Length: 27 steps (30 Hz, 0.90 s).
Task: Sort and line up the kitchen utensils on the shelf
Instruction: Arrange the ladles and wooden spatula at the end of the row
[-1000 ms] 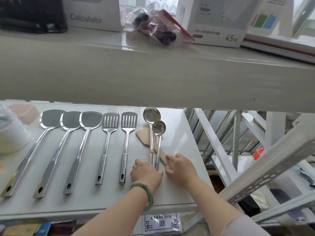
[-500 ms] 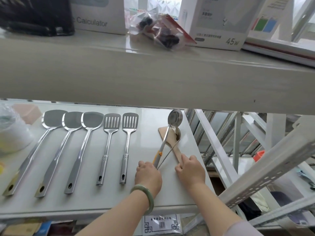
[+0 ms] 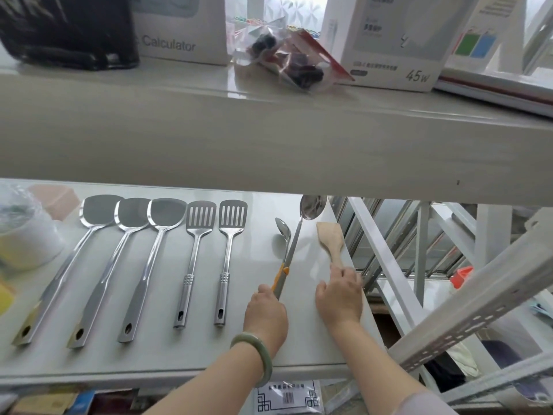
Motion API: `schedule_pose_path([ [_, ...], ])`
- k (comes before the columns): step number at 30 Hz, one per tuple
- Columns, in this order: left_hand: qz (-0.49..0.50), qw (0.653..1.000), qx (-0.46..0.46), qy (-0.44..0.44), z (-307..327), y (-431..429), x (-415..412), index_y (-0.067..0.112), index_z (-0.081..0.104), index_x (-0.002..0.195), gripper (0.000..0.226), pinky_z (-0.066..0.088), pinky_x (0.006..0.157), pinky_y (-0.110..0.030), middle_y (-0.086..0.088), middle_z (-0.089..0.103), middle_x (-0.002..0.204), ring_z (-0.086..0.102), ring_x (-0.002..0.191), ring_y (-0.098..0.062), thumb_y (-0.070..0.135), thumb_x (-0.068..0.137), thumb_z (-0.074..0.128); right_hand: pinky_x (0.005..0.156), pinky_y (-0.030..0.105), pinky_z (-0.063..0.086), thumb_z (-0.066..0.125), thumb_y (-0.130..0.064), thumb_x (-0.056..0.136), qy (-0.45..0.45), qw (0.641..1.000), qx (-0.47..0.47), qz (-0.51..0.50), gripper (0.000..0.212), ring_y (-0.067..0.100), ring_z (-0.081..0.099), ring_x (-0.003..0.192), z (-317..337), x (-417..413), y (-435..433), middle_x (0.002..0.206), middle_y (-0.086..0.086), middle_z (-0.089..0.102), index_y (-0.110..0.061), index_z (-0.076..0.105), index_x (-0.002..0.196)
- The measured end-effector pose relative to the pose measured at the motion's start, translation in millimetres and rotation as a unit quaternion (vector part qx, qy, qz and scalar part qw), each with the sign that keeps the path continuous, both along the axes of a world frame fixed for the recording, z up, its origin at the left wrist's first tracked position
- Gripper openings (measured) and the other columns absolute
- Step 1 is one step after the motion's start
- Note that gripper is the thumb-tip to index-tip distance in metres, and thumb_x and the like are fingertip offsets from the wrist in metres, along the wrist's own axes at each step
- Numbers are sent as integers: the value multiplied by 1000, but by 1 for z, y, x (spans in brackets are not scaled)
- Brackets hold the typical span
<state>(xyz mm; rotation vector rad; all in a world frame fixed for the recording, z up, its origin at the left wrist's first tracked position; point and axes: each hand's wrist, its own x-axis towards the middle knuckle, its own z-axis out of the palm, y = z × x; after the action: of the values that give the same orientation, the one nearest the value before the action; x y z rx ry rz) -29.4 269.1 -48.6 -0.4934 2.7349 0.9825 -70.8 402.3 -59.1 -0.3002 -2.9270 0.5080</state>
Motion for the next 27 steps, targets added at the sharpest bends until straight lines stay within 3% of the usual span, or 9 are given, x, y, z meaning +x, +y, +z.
schedule_pose_path([
  [3,-5,1000,3,-14,1,1,-2,3,42,111,23,44,90,-37,-17,55,120,55,111,-32,17,92,42,82,27,42,49,-14,89,-62,973,-210,78,29,26,60,99,5,4,-40,102,11,69,-9,64,113],
  [5,-1,999,31,-17,4,-1,-3,2,43,111,27,44,89,-39,-18,55,120,55,111,-33,23,93,43,69,27,39,43,-7,87,-93,957,-265,69,24,26,60,87,5,4,-55,94,12,71,-10,67,91],
  [8,3,996,87,5,5,-7,-2,0,45,110,35,46,87,-41,-20,58,116,56,106,-36,31,93,45,63,26,38,44,-15,90,-85,950,-298,28,26,24,60,80,6,4,-59,91,10,73,-10,69,88],
  [11,1,991,126,52,2,-11,2,3,47,105,30,47,84,-41,-19,59,109,57,100,-36,30,93,44,53,28,35,49,-28,90,-80,955,-285,7,32,27,63,79,10,1,-60,82,12,72,-4,69,83],
  [13,15,985,150,78,0,-12,5,6,47,102,26,48,83,-42,-16,59,104,58,96,-33,31,93,44,57,29,36,54,-28,86,-84,963,-257,2,28,26,61,75,11,-1,-63,81,11,71,-3,66,82],
  [15,41,986,138,88,-1,-14,7,8,47,103,28,48,82,-40,-13,57,104,57,96,-31,34,94,42,63,27,38,55,-21,84,-92,972,-217,-5,20,27,62,82,11,-3,-64,84,8,69,-5,66,87],
  [21,77,995,50,26,-2,-20,0,5,46,111,36,43,83,-36,-15,56,116,56,104,-32,35,94,38,65,29,38,48,-14,84,-69,988,-138,-23,21,31,55,81,6,-3,-51,95,18,63,-4,65,91],
  [24,59,998,24,-8,-1,-18,-3,2,46,115,38,42,92,-37,-18,54,123,53,112,-33,32,94,38,75,31,42,47,-17,86,-69,992,-103,-15,29,32,56,95,5,-2,-44,104,16,56,-7,62,108],
  [27,34,999,12,-21,-1,-17,-3,3,46,117,36,40,95,-35,-18,52,124,51,114,-32,27,91,39,75,29,41,49,-24,87,-72,995,-73,18,37,29,56,97,3,1,-40,107,12,54,-13,58,121],
])
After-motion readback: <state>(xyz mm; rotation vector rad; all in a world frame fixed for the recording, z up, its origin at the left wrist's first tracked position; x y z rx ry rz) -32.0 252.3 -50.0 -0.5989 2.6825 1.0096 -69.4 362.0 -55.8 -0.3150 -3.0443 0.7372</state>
